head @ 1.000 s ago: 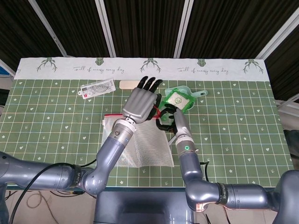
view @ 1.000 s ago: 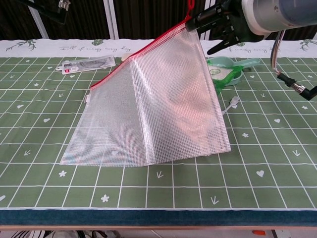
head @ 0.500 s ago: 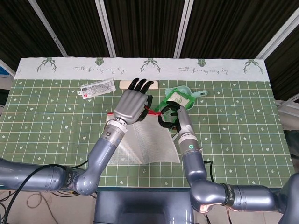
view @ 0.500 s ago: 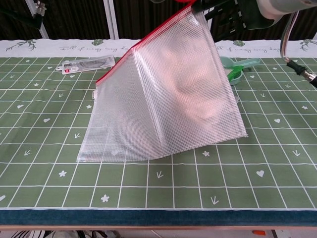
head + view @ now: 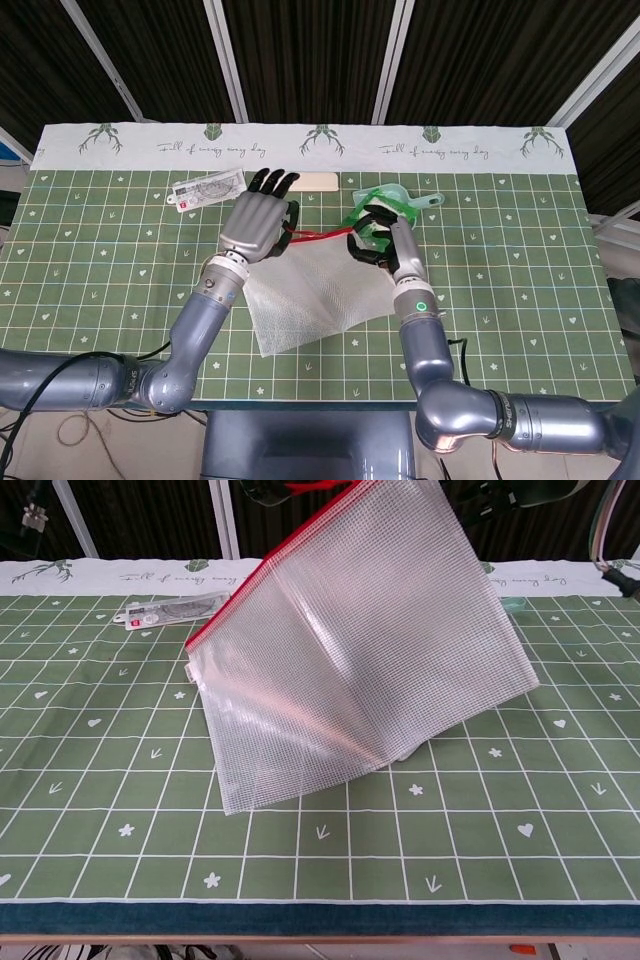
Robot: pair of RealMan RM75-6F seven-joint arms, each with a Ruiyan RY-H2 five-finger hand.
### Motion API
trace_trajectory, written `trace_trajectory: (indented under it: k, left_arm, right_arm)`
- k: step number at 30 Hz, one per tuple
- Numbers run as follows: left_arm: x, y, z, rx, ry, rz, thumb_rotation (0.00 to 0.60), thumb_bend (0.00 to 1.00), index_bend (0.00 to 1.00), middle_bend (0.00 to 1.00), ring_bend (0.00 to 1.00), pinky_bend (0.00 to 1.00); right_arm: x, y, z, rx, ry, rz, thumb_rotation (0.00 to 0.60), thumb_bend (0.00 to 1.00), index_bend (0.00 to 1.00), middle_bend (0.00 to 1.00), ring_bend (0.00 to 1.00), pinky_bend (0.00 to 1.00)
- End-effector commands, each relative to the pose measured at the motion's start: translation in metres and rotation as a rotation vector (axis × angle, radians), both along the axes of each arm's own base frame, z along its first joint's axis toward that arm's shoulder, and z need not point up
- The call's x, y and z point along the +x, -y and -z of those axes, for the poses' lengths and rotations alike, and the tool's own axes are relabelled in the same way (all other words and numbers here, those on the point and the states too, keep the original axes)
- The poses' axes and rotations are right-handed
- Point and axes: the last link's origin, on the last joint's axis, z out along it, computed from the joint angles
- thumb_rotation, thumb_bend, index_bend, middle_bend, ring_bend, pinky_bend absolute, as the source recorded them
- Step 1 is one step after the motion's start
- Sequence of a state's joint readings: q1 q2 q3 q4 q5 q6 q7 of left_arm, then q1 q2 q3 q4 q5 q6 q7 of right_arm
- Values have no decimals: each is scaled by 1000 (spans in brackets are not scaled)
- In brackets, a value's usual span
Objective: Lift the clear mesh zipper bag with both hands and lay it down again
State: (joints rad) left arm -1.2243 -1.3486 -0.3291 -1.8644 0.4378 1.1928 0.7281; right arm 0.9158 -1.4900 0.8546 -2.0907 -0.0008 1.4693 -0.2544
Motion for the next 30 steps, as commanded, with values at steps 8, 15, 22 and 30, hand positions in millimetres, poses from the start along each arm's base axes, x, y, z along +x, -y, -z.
trace_trajectory:
  k: [8,15,22,30]
  left_arm:
    - [-16,-4,-4,15,-13,-26,600,424,604,91,0,0]
    - [-38,-3,-21,38,-16,-60,600,424,604,91,0,0]
    - [-69,0,-44,62,-26,-98,600,424,604,91,0,0]
    - [-97,3,-59,73,-43,-129,600,424,604,91,0,0]
  right_arm:
    - [-3,10,-20,-48,8,23,600,571,645,201,0,232]
    - [-17,18,-32,-81,-27,51,600,572,645,201,0,231]
    - [-31,21,-36,-90,-53,72,600,572,645,201,0,231]
    - [-41,22,-36,-97,-81,78,600,572,645,201,0,231]
